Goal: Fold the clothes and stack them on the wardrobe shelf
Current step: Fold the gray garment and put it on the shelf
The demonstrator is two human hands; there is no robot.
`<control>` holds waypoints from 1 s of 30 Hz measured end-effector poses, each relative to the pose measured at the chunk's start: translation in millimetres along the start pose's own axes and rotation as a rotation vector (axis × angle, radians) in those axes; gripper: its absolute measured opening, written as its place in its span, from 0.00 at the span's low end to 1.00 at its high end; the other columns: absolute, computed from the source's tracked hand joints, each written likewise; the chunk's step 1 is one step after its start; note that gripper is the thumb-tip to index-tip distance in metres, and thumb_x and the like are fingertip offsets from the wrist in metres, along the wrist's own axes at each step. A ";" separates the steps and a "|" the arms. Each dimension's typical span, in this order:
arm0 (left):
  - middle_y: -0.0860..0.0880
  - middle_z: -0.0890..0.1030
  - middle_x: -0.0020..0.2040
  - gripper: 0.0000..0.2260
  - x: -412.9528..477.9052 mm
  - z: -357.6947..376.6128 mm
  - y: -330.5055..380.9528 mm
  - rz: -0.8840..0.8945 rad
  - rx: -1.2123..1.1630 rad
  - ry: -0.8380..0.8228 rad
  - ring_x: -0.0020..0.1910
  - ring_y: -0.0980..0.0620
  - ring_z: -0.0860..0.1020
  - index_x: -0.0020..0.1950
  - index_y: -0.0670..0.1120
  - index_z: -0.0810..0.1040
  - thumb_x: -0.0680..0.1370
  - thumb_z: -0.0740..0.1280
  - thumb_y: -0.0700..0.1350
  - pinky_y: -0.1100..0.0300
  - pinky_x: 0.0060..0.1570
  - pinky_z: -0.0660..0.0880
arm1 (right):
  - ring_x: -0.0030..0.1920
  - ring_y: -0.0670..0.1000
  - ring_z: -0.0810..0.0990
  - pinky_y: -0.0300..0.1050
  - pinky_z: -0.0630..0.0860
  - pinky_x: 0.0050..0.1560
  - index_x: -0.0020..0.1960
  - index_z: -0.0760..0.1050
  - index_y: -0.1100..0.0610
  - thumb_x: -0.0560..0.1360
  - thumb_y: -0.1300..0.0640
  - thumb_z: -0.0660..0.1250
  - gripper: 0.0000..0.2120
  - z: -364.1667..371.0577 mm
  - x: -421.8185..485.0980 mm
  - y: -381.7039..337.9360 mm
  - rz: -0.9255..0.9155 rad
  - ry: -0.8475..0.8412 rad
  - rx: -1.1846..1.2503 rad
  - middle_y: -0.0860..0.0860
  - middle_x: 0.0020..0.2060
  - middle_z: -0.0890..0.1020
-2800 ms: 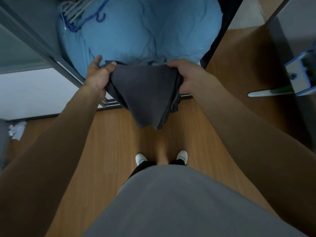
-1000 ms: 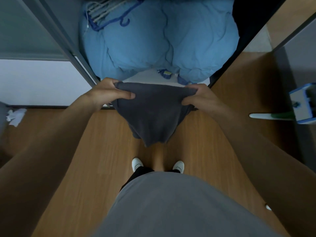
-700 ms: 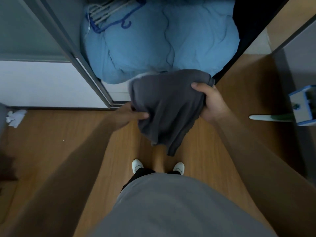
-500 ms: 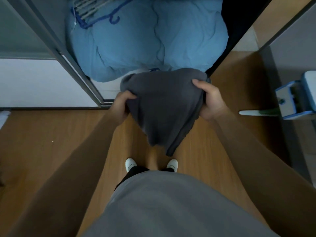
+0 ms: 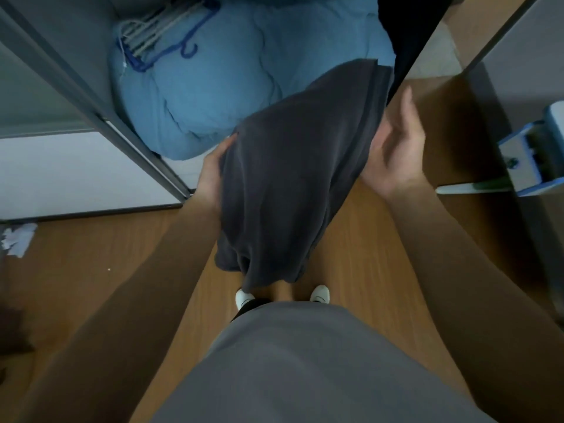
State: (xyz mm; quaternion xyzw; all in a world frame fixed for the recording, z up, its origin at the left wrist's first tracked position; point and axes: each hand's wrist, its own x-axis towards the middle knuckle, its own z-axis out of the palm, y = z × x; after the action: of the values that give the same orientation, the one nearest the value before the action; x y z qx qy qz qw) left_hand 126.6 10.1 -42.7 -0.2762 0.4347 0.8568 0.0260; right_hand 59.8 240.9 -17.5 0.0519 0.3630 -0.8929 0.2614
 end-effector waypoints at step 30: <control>0.47 0.73 0.72 0.39 -34.5 -197.7 19.2 -0.235 0.021 -0.264 0.67 0.49 0.76 0.68 0.49 0.75 0.65 0.69 0.73 0.48 0.64 0.75 | 0.51 0.56 0.84 0.51 0.82 0.52 0.52 0.85 0.60 0.76 0.57 0.59 0.17 80.3 9.1 162.4 0.381 0.235 -0.240 0.56 0.51 0.85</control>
State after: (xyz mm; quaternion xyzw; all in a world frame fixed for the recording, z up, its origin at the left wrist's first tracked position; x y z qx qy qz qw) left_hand 239.5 -145.2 -104.4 -0.2101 0.4011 0.8721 0.1855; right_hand 141.7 85.3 -62.1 0.1914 0.4780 -0.7657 0.3854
